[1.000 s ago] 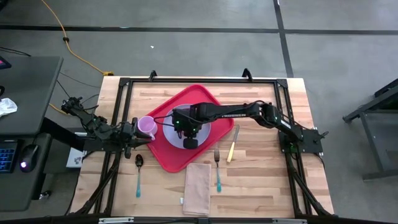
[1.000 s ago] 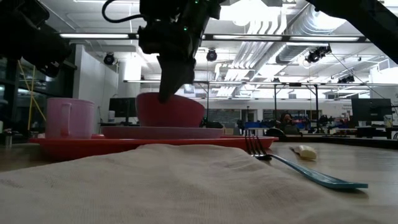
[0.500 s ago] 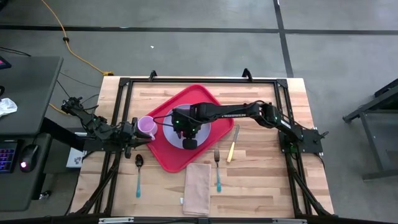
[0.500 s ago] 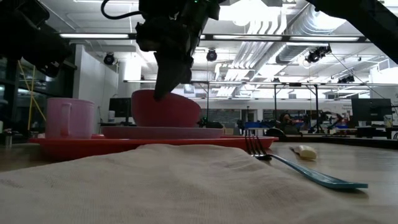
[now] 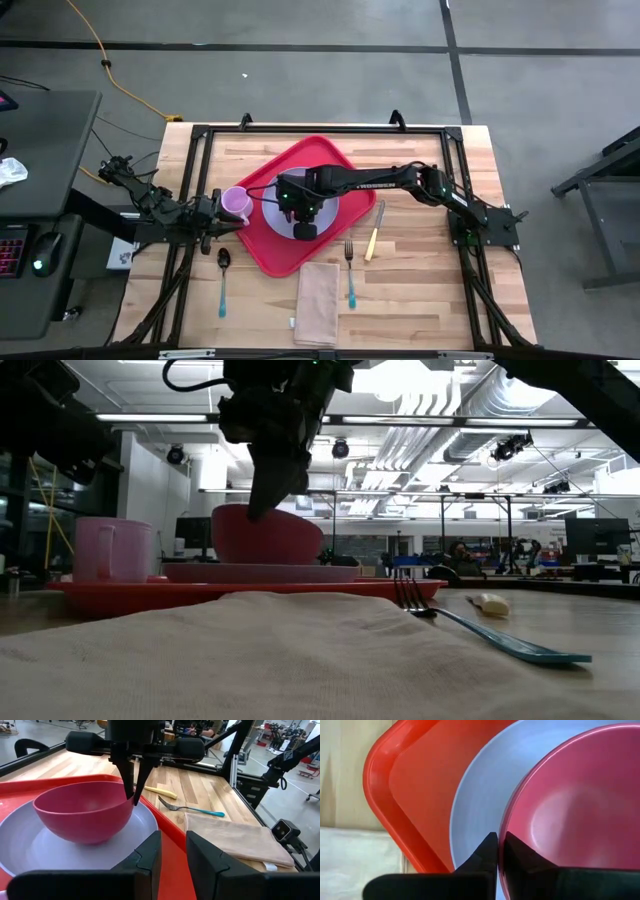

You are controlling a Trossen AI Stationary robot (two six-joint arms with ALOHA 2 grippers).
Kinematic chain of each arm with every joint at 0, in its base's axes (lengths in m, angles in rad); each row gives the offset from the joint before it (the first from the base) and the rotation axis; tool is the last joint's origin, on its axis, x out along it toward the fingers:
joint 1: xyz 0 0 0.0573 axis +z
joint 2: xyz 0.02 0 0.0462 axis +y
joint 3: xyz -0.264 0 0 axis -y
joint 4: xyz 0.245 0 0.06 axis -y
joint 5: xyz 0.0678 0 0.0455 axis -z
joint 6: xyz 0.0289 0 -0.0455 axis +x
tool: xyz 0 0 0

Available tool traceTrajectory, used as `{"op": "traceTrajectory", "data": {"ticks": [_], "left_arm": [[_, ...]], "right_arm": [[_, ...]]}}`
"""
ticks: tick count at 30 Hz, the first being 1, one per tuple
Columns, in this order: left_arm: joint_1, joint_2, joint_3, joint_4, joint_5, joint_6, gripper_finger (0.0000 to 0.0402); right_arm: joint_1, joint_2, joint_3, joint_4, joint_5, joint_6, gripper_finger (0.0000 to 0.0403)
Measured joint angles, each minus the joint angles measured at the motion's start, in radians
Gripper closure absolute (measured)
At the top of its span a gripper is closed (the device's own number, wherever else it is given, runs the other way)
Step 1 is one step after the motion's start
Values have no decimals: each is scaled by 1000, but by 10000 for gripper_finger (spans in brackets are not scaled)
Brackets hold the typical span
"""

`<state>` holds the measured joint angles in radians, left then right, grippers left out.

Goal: Set up tray
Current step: Put the pink bowl on top of the white plate on the red serving tray, then put the brown table napkin to the right of the white plate on the red serving tray

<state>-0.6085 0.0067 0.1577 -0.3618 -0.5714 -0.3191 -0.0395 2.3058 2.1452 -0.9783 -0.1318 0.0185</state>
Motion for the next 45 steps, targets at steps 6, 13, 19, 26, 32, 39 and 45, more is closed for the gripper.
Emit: {"op": "traceTrajectory", "data": {"ticks": [6, 13, 19, 26, 32, 39, 45], "left_arm": [[0, 0, 0, -1, 0, 0, 284], [0, 0, 0, -5, 1, 0, 284], [0, 0, 0, -4, 1, 0, 284], [0, 0, 0, -4, 4, -4, 284], [0, 0, 0, -5, 4, -34, 284], [0, 0, 0, -4, 6, -62, 284], [0, 0, 0, 1, 7, -84, 284]], "right_arm": [[0, 0, 0, 4, -1, 0, 379], [0, 0, 0, 5, 3, 2, 355], [0, 0, 0, 4, 18, -1, 339], [0, -6, 0, -12, 28, -1, 334], [0, -46, 0, -18, 67, -6, 333], [5, -115, 1, -29, 107, -8, 334], [22, -175, 1, -61, 167, 43, 334]]}}
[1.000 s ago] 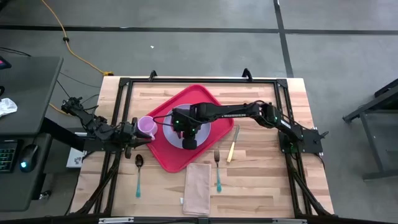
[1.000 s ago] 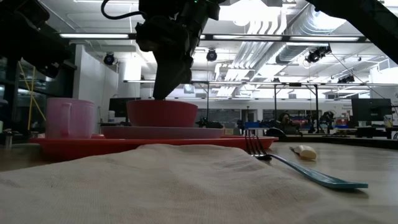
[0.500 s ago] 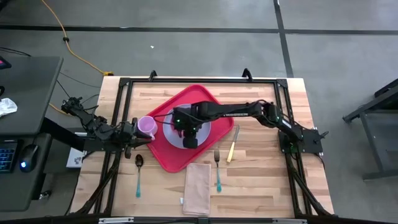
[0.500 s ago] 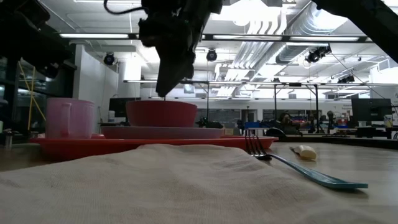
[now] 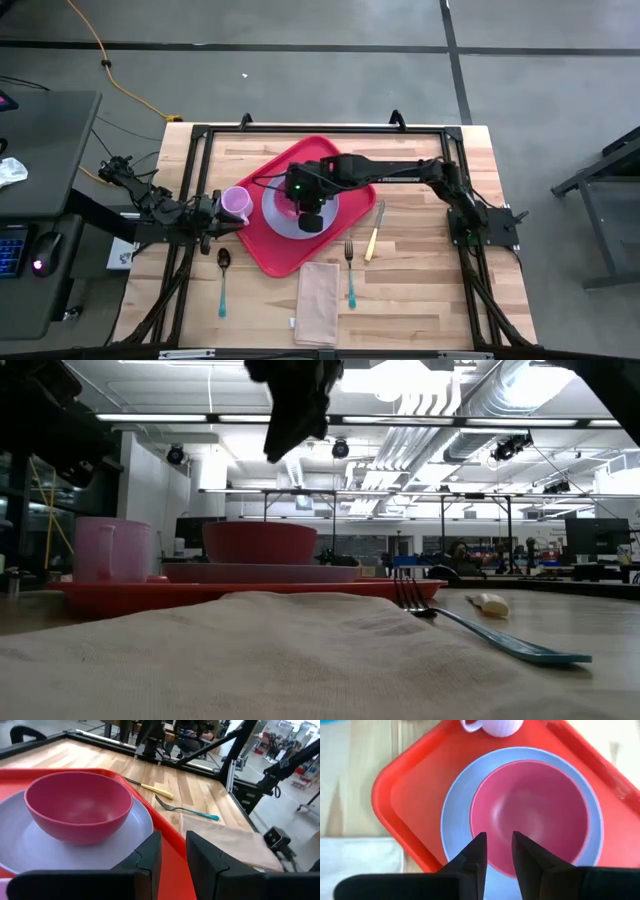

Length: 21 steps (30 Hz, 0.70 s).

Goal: Set up tray
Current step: Put the brown table napkin to the right of the white plate on the red serving tray

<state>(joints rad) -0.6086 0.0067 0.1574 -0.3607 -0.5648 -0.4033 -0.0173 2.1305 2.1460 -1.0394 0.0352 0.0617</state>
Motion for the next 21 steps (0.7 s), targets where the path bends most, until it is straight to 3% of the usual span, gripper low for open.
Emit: {"op": "traceTrajectory", "data": {"ticks": [9, 21], "left_arm": [[0, 0, 0, 3, 8, -166, 284], [0, 0, 0, 26, 224, -243, 284]], "right_arm": [[40, -43, 0, -74, 12, 134, 337], [123, -45, 0, -237, 16, 309, 345]]}}
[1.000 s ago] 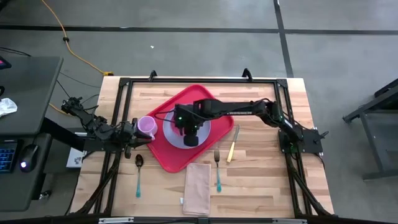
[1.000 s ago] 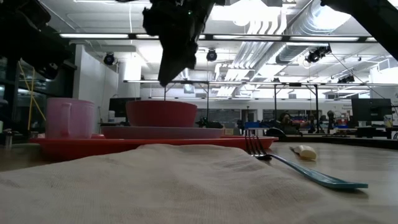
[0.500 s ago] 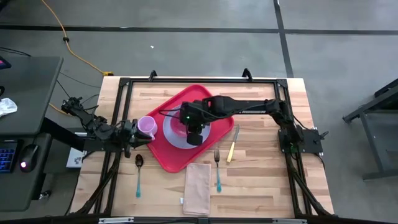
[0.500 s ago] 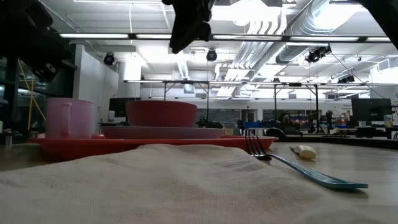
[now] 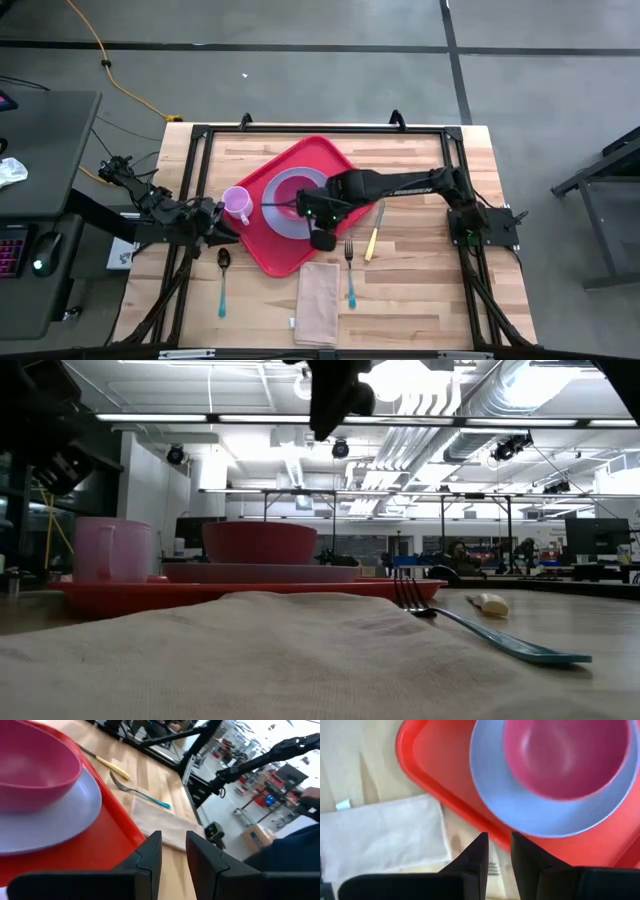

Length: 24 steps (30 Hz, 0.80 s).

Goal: Set up tray
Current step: Put the brown table napkin to the right of the white plate on the red serving tray

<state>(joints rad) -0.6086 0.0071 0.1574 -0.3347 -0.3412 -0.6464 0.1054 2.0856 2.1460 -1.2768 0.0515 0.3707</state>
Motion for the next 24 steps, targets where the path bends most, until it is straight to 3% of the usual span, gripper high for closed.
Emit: {"op": "traceTrajectory", "data": {"ticks": [13, 24], "left_arm": [[0, 0, 0, 2, 121, -95, 284], [0, 0, 0, 2, 162, -97, 284]], "right_arm": [[94, 0, 0, -19, -14, 95, 341], [138, 1, 0, -34, -84, 101, 326]]}}
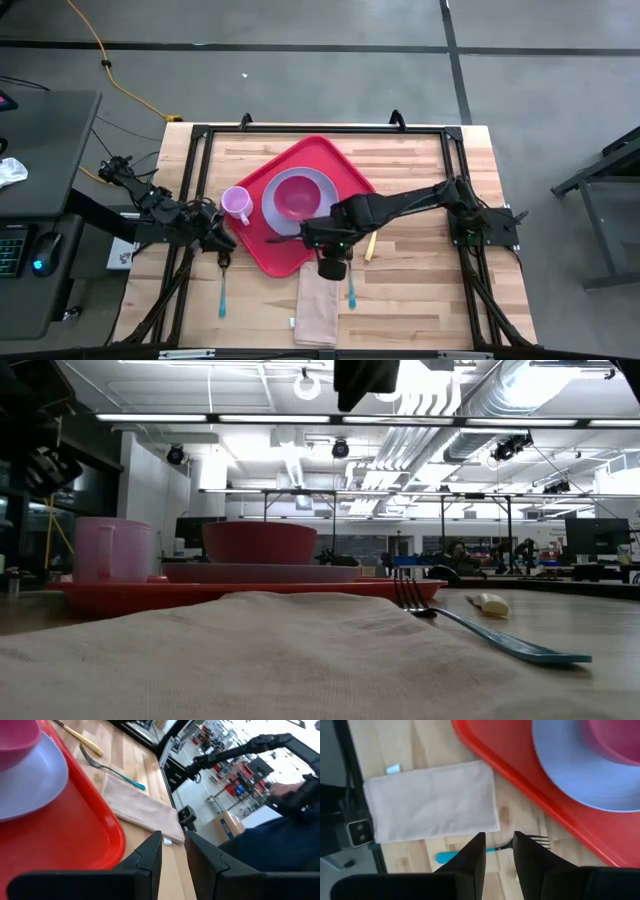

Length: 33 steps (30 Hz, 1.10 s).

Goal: Set up tray
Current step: Put the brown table napkin to the right of the white plate on the red serving tray

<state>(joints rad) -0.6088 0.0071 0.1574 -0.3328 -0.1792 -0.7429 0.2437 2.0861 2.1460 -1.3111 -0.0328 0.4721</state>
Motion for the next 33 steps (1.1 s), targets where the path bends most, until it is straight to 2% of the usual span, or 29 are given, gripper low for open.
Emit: {"op": "traceTrajectory", "data": {"ticks": [5, 13, 16, 22, 25, 28, 33], "left_arm": [[0, 0, 0, 0, 38, -1, 284], [0, 0, 0, 0, 40, -1, 284], [0, 0, 0, 0, 54, -1, 284], [-1, 0, 0, 34, 106, -15, 284], [0, 0, 0, 85, 134, -21, 284], [-1, 1, 0, 132, 181, -25, 284], [-1, 11, 0, 141, 257, -61, 284]], "right_arm": [[33, 1, 0, 19, 8, -1, 307], [62, 1, -4, 26, 46, -6, 252], [69, 1, -66, 91, 28, -5, 232], [82, 5, -241, 223, -88, -31, 207], [80, 5, -305, 249, -133, -32, 206], [79, 5, -373, 296, -131, -43, 210], [80, 5, -487, 488, -193, -31, 215]]}}
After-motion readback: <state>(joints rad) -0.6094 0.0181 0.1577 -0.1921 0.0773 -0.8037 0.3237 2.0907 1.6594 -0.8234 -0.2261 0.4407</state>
